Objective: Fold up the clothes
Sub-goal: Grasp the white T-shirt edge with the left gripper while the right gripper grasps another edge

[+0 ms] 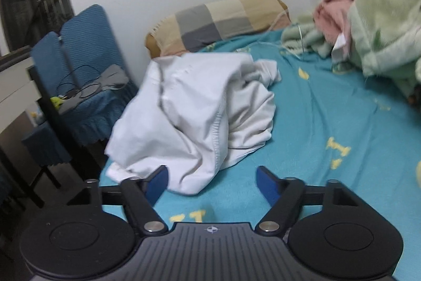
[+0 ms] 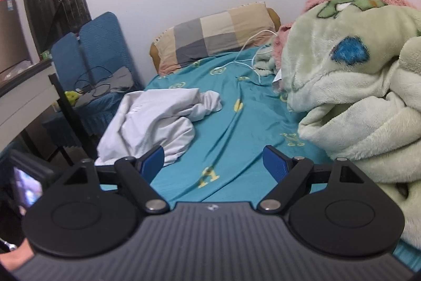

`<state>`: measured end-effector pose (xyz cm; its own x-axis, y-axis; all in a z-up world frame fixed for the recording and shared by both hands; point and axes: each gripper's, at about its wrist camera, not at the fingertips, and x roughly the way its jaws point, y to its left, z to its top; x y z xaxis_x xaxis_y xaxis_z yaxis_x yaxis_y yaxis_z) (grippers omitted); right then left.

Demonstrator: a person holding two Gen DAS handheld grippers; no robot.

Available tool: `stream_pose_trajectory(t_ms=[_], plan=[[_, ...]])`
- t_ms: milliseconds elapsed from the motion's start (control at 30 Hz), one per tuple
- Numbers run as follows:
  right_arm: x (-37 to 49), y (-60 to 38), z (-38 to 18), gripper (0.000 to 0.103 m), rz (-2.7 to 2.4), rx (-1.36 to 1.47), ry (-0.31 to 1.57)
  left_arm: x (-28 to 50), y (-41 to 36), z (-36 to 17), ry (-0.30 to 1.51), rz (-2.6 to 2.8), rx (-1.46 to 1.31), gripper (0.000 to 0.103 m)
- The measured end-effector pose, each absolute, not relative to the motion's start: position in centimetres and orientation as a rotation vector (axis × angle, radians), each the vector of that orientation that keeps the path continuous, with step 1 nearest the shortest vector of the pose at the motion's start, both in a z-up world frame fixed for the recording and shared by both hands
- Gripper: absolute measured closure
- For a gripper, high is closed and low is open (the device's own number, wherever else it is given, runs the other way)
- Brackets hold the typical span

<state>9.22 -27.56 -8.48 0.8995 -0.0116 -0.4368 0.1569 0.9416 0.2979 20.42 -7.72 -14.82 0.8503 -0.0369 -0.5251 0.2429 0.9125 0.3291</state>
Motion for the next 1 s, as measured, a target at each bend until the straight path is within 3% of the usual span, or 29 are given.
stream_pose_trajectory(t_ms=[100,233,300,600,800,1000], plan=[[10.7,-28.3,-9.3,0.019,-0.092,0.351,0.459,23.6,-7.6,-16.7,0.538,-0.144,0.371,0.046],[12.8,-28.2,-10.7,0.019,-0.084,0.313,0.503,25.8,-6.5,-16.6,0.53,-0.176,0.297,0.093],[13.2,-28.8,-11.0,0.019,-0.084,0.323,0.501,25.8,-5.5,-15.1,0.505,-0.196,0.234,0.099],[12.6,-29.4,-10.1,0.019,-0.081,0.338,0.44,16.7,-1.8,-3.4,0.352,-0.357,0.092,0.1],[9.8,-28.4,-7.7,0.019,0.0,0.329,0.351,5.9,-0.9,4.2,0.251,-0.542,0.014,0.1],[6.6,-26.5,-6.6,0.02,0.168,0.363,0.372,1.1,1.9,4.1,0.287,-0.611,-0.107,0.1]])
